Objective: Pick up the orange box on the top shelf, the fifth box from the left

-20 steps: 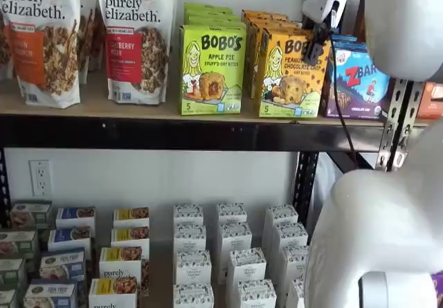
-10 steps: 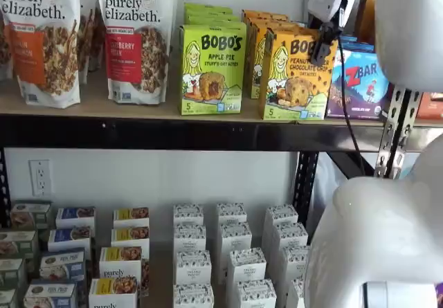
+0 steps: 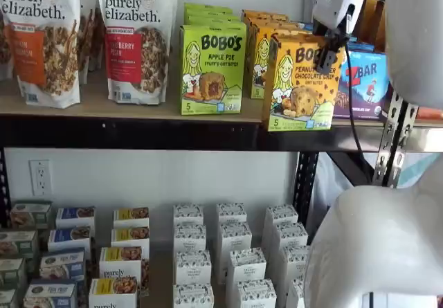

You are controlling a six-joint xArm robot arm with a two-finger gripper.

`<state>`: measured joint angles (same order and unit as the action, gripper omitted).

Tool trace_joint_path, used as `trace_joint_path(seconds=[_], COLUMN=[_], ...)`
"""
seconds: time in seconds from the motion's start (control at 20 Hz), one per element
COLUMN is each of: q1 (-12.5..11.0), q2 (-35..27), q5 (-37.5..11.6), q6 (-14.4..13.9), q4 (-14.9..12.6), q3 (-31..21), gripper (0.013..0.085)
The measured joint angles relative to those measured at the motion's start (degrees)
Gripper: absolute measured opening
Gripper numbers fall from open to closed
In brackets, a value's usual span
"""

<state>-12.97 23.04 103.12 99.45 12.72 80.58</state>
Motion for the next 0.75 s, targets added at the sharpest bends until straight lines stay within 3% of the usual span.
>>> trace_joint_path(seconds=[0.75], q1=[-1.0], q2=[7.5], q5=[-1.8], q6=[1.4], q4=[-0.8], q3=[-8.5], gripper=[0.0410])
